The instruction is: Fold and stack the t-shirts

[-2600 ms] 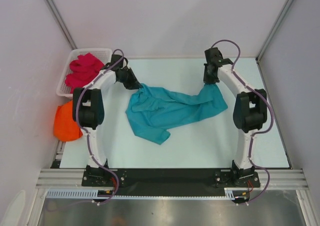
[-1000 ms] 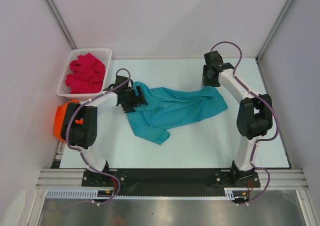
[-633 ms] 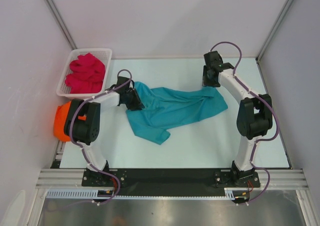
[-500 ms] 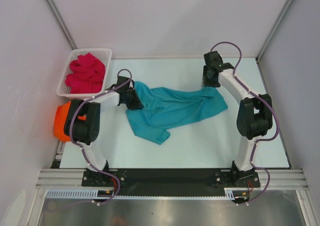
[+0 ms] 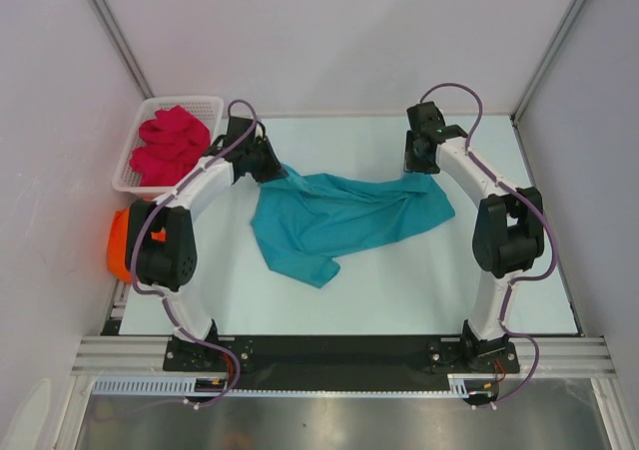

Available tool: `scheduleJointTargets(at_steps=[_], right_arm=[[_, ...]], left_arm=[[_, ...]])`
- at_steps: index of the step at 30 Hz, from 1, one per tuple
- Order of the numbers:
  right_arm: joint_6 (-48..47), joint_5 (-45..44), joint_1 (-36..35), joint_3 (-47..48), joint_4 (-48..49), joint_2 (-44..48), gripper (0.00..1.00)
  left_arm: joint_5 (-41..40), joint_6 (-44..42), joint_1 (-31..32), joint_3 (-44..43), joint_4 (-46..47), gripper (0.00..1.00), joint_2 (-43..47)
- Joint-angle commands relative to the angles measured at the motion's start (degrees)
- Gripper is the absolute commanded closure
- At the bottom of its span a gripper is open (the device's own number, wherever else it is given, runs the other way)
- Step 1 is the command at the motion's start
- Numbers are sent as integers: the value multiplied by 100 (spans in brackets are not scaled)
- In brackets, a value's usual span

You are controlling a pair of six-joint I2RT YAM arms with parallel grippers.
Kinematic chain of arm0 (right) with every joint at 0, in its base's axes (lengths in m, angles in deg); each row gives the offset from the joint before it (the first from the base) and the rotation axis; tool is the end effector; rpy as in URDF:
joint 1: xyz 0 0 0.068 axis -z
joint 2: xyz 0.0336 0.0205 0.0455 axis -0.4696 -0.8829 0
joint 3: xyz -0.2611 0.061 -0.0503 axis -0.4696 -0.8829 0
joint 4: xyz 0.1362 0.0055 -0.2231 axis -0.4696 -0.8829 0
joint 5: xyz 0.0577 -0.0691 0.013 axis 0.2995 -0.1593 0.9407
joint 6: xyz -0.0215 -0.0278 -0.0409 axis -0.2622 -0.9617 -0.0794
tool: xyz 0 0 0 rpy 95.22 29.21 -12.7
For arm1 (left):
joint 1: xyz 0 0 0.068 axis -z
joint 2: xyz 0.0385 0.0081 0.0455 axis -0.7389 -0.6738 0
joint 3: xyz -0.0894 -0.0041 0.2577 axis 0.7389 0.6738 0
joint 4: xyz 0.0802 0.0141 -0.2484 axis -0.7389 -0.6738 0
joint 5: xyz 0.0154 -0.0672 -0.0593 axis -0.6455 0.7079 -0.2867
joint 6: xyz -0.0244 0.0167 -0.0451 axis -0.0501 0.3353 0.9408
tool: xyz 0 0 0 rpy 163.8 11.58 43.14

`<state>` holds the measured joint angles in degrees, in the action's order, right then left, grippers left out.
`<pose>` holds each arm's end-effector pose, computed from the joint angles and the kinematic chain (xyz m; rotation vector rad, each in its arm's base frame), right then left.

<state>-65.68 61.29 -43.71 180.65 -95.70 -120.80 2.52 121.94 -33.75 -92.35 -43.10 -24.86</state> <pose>0.4095 0.1054 0.2620 0.0728 2.4963 -0.1215 0.3804 -0.1027 0.2346 -0.3719 2.4817 -0.6627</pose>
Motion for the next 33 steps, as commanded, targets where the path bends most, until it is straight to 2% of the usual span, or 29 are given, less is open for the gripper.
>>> scheduleJointTargets(at_steps=[1,14,22,23,25,26,28,29,30,33], right_arm=[[-27,-64,-38,147,-24,312,55],[-70,-99,-205,297,-419,725,54],[-62,-134,-345,376,-508,515,54],[-62,-143,-346,376,-534,497,54],[-53,-161,-372,367,-508,444,54],[-53,-152,-389,367,-490,409,54],[-44,-152,-407,367,-446,313,54],[-44,-152,-416,367,-429,277,54],[-70,-152,-416,367,-359,225,54],[-114,-178,-407,402,-270,-56,54]], left_arm=[[-154,-63,-70,-895,-215,93,-232],[-549,200,-554,-4013,-813,93,-2790],[-972,481,-756,-4851,-857,90,-3678],[-954,508,-782,-4886,-857,78,-3766],[-919,508,-852,-4860,-874,61,-3784],[-928,456,-862,-4773,-901,38,-3758],[-1015,385,-862,-4606,-901,23,-3530],[-1103,307,-862,-4388,-901,10,-3433],[-1156,254,-862,-4281,-909,2,-3180],[-1139,121,-862,-3754,-892,0,-2583]])
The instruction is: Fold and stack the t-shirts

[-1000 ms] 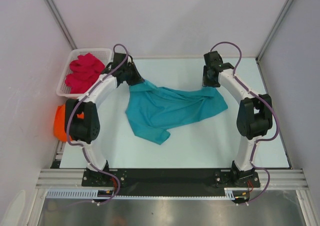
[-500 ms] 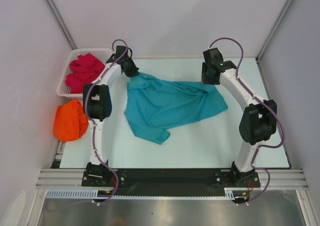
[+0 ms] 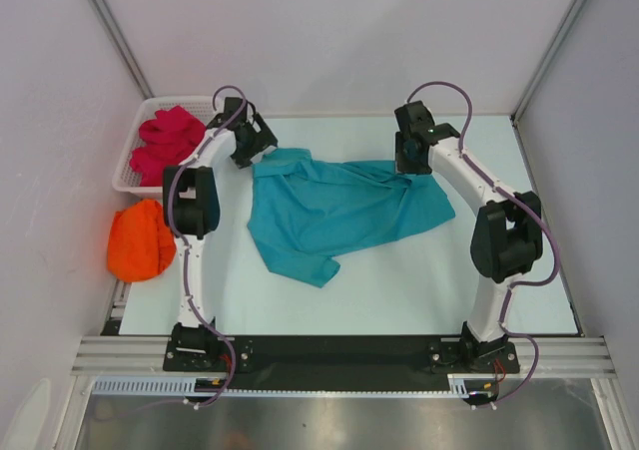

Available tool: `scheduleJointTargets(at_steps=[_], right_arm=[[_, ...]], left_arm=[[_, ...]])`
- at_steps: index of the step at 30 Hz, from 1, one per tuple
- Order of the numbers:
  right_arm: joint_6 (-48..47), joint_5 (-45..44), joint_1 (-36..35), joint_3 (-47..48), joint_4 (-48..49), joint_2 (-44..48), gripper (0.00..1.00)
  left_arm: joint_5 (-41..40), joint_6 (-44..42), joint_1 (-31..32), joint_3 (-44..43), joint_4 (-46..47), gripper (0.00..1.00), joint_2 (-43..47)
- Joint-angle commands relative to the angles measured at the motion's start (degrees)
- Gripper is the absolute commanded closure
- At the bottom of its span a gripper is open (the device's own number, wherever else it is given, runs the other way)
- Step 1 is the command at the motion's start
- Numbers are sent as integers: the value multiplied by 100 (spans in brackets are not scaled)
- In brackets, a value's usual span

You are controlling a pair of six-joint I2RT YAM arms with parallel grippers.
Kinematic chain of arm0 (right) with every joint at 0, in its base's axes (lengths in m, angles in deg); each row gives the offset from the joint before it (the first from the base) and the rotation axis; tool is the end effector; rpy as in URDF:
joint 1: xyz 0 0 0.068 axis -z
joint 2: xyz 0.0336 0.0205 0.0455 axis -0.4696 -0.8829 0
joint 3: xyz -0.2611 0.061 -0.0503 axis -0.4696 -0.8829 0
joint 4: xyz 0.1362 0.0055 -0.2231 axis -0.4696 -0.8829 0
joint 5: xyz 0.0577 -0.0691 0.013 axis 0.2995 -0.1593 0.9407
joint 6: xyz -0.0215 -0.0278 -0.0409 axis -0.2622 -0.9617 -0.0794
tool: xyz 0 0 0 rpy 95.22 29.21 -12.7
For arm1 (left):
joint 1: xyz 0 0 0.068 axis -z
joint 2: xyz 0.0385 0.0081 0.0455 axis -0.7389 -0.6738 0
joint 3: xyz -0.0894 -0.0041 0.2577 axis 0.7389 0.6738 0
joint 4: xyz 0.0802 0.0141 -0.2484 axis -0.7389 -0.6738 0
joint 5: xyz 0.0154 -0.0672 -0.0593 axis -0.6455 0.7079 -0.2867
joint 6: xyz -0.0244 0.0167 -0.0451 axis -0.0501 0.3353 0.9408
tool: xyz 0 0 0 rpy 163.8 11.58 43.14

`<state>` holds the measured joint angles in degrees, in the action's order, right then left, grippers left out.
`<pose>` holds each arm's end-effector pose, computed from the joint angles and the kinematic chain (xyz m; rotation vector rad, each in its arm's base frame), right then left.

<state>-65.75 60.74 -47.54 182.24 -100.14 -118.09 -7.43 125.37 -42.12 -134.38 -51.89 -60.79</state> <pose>0.3903 0.1282 0.2849 -0.0089 2.4951 -0.1067 0.5329 -0.0537 0.1750 -0.7077 2.4138 -0.4043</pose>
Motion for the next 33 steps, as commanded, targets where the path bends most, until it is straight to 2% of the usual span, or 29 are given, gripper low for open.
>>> scheduleJointTargets(at_steps=[1,5,11,21,28,29,32,33], right_arm=[[-125,-141,-16,278,208,-415,54],[-169,-141,37,427,340,-933,54],[-231,-308,142,752,331,-1330,55],[-512,-958,300,1288,244,-1655,59],[-530,-862,432,1631,156,-1980,61],[-547,-836,432,1657,147,-2050,62],[-608,-792,441,1815,165,-2182,84],[-626,-774,467,1912,156,-2304,100]], left_arm=[[-127,-248,-33,642,-5,0,1213],[31,-275,-24,2133,538,0,2224],[295,-257,-16,3445,944,0,3183],[427,-213,125,4071,1120,1,3360],[453,-257,125,4195,1129,1,3448],[453,-266,125,4203,1129,0,3465],[462,-283,125,4221,1129,0,3500],[453,-283,125,4230,1121,0,3509]])
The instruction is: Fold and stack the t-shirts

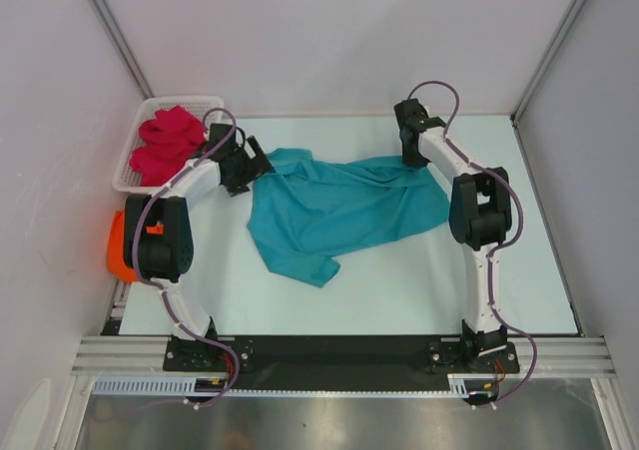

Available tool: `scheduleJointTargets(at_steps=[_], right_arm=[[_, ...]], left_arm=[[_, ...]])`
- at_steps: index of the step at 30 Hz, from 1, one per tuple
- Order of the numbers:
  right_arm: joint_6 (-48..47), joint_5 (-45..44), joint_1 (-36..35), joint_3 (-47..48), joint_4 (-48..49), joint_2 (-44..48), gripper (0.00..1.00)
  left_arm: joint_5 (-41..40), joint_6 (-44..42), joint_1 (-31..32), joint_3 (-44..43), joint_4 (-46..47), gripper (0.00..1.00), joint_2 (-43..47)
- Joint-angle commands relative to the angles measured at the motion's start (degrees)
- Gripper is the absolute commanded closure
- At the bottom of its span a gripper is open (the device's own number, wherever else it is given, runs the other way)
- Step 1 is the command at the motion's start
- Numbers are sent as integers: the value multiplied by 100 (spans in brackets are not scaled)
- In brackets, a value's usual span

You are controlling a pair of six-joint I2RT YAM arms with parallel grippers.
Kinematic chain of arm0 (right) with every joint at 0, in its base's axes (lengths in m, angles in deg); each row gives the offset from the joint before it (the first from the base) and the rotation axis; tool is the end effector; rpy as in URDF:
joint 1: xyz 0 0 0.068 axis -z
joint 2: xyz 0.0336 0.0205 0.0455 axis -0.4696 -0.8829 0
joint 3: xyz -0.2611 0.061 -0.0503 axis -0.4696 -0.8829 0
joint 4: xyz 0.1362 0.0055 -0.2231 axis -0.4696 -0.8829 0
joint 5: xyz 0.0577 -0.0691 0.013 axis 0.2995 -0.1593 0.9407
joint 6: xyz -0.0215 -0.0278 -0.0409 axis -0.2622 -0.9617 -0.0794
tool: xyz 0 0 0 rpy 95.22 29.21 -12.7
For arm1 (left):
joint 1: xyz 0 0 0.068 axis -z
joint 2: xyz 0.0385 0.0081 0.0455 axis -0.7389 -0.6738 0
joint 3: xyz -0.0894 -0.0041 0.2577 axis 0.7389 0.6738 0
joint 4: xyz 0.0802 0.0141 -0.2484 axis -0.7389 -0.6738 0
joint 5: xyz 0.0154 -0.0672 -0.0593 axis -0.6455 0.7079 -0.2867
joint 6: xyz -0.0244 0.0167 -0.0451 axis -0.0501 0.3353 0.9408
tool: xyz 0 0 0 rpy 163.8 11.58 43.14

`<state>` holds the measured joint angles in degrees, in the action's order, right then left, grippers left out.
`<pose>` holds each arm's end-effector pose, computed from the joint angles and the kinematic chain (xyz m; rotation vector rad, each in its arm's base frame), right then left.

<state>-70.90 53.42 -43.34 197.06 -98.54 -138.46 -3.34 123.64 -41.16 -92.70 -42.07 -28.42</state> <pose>0.4726 0.1151 0.2150 0.0018 2.5267 -0.3585 0.4005 -0.0503 0.2138 -0.6204 2.4405 -0.4876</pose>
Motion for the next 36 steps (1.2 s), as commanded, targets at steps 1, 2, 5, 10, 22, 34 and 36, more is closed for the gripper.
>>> scheduleJointTargets(at_steps=[1,2,5,10,22,34,36], right_arm=[[-119,-7,57,518,-39,-312,100],[-172,2,65,701,-65,-373,100],[-286,-182,118,1079,-48,-549,100],[-593,-1006,223,1494,390,-638,100],[-875,-912,628,3191,435,-2237,63],[-392,-841,532,731,1393,-578,34],[-418,-920,435,249,1551,-305,34]], left_arm=[[45,-111,29,97,148,0,290],[53,-111,29,106,139,0,316],[53,-119,29,193,139,0,378],[1,-190,29,404,104,1,553],[-280,-436,37,422,-291,0,861],[-430,-577,608,764,-538,0,1318],[-448,-559,915,1000,-538,0,1475]])
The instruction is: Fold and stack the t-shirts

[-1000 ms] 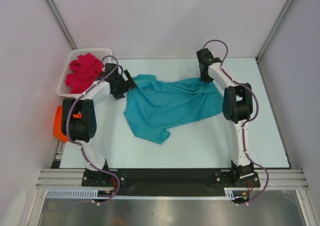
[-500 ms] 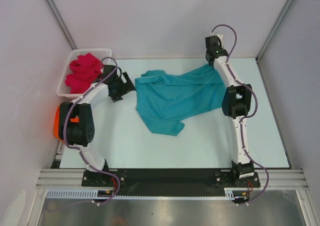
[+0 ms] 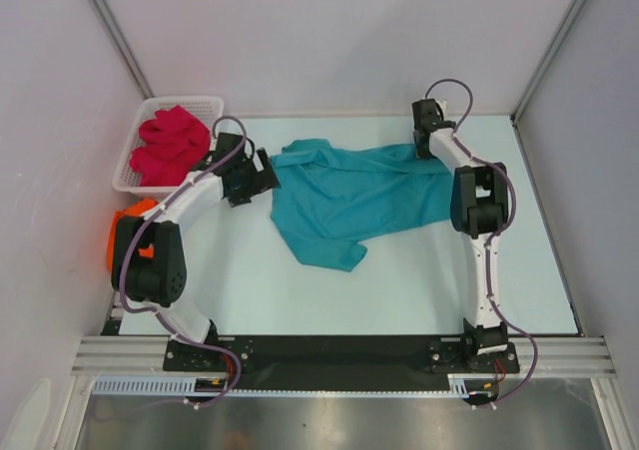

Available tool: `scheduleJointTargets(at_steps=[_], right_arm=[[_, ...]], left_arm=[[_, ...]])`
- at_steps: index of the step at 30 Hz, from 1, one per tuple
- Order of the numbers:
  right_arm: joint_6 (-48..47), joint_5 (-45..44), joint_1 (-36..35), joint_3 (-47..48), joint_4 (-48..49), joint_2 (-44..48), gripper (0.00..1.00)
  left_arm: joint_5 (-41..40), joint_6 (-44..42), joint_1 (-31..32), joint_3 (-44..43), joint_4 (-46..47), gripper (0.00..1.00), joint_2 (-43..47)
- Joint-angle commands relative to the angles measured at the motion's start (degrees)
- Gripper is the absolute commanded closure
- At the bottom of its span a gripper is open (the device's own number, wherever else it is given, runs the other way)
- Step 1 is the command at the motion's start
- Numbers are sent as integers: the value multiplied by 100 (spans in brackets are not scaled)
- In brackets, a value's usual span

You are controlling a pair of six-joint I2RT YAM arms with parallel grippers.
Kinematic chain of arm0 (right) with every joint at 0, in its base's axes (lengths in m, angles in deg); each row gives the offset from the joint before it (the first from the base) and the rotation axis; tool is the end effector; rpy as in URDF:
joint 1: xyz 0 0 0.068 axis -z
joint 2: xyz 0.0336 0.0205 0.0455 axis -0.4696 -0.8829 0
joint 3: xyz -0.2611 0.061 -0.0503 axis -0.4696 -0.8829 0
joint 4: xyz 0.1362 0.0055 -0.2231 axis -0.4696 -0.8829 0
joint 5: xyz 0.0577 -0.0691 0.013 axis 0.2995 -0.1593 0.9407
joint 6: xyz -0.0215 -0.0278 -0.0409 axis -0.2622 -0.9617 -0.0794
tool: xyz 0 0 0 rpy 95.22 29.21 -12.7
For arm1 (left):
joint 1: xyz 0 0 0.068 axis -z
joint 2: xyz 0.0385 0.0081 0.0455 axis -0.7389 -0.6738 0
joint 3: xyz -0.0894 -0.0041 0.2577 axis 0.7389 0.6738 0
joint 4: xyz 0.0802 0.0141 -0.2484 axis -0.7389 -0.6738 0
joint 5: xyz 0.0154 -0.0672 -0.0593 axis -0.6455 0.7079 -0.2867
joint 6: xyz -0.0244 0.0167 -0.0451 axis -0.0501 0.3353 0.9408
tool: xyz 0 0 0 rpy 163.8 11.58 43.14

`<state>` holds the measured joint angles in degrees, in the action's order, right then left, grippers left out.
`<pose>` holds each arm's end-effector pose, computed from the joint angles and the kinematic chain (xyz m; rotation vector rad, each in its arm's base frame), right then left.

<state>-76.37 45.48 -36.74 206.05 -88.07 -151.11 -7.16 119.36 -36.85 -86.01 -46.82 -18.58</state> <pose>0.5324 0.0632 0.1675 0.1154 2.3955 -0.5720 0.3535 -0.0698 0.2338 -0.4693 2.4901 -0.3976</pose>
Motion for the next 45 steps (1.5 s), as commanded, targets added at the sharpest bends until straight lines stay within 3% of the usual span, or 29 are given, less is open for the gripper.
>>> scheduleJointTargets(at_steps=[1,8,14,19,35,42,44,45], right_arm=[[120,-153,-330,-800,548,1249,34],[163,-321,-717,-1636,742,2330,35],[278,-408,-1078,-2460,812,3219,35],[409,-461,-1403,-2937,751,3659,36],[471,-690,-1754,-3570,321,4547,36],[497,-883,-1825,-3702,171,4653,37],[471,-936,-1816,-3693,145,4662,36],[462,-945,-1816,-3676,145,4671,36]], left_arm=[[-82,-113,599,412,-63,0,536],[-276,124,1522,1553,-55,0,1380],[-320,413,1786,2705,-46,0,2433],[-512,616,1901,3207,138,0,2681],[-135,1169,2366,3726,2009,3,1531],[540,1495,2604,3586,2678,5,783],[699,1583,2656,3594,2941,10,748],[787,1601,2665,3629,3029,20,757]])
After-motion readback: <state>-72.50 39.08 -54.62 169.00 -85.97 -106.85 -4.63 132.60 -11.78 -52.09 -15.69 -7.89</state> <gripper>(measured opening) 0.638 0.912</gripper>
